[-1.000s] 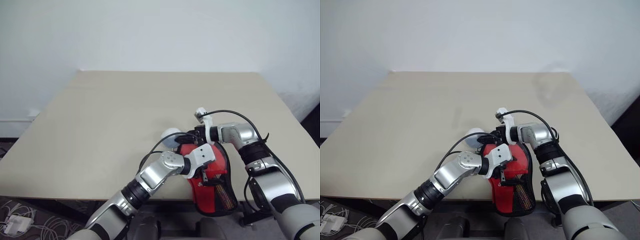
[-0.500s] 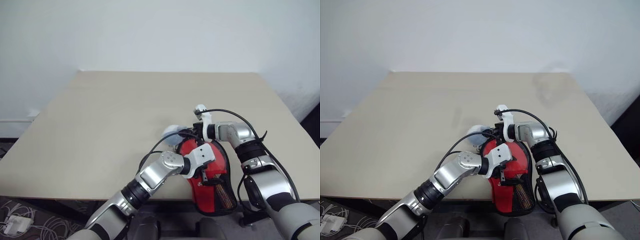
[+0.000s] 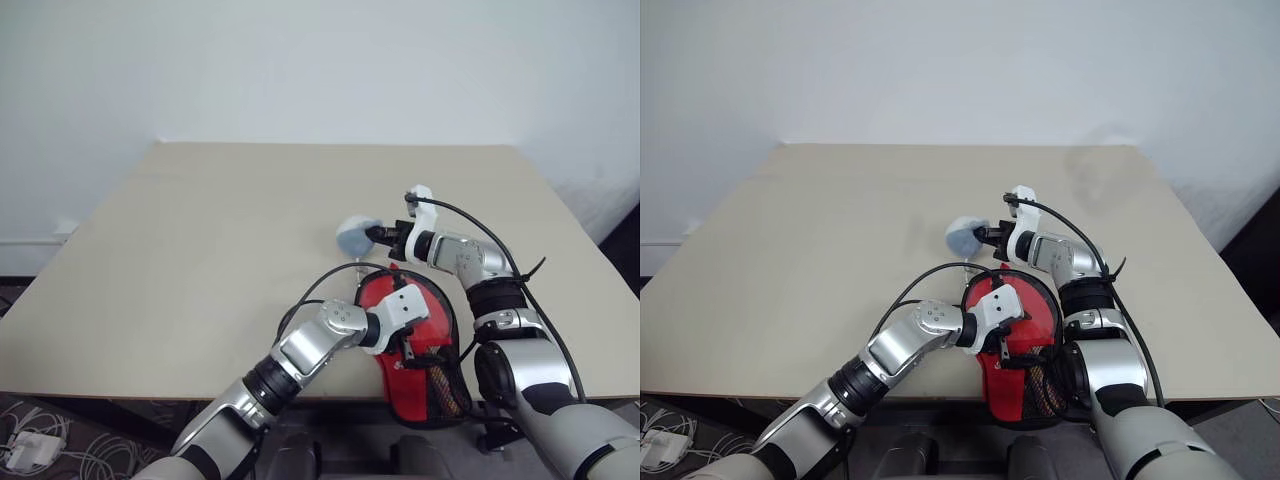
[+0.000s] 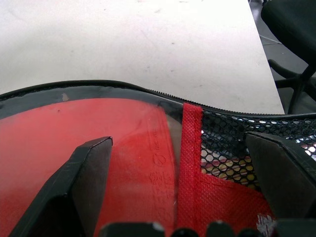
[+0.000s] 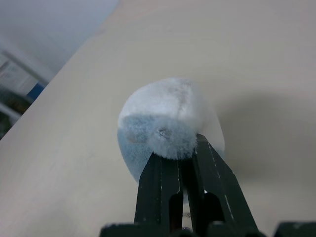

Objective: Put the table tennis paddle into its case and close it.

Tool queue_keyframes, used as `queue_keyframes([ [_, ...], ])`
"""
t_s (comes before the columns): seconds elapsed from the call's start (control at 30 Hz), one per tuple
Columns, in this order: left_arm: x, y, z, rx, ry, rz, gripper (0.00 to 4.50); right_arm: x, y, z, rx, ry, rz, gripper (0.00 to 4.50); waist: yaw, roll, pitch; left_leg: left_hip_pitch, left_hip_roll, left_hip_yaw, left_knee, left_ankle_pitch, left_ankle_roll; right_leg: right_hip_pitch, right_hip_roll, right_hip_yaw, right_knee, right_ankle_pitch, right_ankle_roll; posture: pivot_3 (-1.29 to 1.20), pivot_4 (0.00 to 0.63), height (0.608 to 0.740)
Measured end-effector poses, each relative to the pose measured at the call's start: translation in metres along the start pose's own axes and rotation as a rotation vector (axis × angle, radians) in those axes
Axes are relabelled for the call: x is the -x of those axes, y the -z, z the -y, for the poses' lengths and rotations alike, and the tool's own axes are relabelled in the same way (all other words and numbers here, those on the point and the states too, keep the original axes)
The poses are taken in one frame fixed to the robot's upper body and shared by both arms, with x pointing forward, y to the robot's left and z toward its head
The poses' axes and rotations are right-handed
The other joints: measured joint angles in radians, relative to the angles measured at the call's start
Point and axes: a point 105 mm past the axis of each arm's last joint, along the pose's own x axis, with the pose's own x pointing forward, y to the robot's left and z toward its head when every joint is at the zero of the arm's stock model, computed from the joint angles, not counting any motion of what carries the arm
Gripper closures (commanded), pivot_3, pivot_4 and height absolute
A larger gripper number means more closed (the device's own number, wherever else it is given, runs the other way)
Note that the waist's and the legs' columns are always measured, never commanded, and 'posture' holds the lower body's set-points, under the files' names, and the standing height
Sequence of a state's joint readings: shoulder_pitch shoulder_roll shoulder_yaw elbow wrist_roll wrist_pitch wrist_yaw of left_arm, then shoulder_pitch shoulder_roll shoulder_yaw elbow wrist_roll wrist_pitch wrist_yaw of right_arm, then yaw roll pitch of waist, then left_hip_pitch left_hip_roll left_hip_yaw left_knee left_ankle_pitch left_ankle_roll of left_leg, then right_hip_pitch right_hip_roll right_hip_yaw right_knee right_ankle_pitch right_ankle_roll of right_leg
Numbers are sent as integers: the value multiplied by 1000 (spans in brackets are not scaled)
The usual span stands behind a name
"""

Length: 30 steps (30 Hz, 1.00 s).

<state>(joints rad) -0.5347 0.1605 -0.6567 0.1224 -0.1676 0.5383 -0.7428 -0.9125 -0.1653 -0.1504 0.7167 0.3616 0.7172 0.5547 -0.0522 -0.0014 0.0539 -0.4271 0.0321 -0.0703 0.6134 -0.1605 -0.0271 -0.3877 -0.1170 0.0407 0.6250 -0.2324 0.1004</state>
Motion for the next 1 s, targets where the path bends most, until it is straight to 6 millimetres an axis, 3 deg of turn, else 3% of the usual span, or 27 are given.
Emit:
queue_keyframes([
  [0.2, -2, -2, -5, 12, -6, -3, 0, 25, -15, 37, 3, 148, 42, 4480, 1, 0, 0, 0, 0, 0, 1, 0, 0, 0, 0, 1, -1, 0, 0, 0, 0, 740],
  [0.4, -1, 1, -23, 15, -70, -32, 0, 65, -11, 86, -94, 367, 49, 4480, 1, 1, -1, 0, 0, 1, 1, 0, 0, 2, 0, 2, -1, 0, 0, 0, 0, 740],
  [0.53, -3, 1, -26, 44, -81, -21, 0, 93, -4, 106, -155, 469, 61, 4480, 3, 4, -4, 0, 0, 1, 1, 0, 0, 2, 0, 2, -1, -1, -2, 0, 0, 740],
  [0.83, -5, 2, -29, 63, -84, -24, 0, 154, 19, 119, -256, 571, 68, 4480, 5, 6, -9, 0, -1, 1, 2, 0, 0, 4, 0, 2, -3, -2, -2, 0, 0, 740],
  [1.0, -4, 3, -29, 66, -83, -27, 0, 198, 44, 113, -316, 579, 99, 4480, 9, 7, -11, 0, -1, 1, 2, 0, 0, 5, -1, 2, -3, -3, -1, 0, 0, 740],
])
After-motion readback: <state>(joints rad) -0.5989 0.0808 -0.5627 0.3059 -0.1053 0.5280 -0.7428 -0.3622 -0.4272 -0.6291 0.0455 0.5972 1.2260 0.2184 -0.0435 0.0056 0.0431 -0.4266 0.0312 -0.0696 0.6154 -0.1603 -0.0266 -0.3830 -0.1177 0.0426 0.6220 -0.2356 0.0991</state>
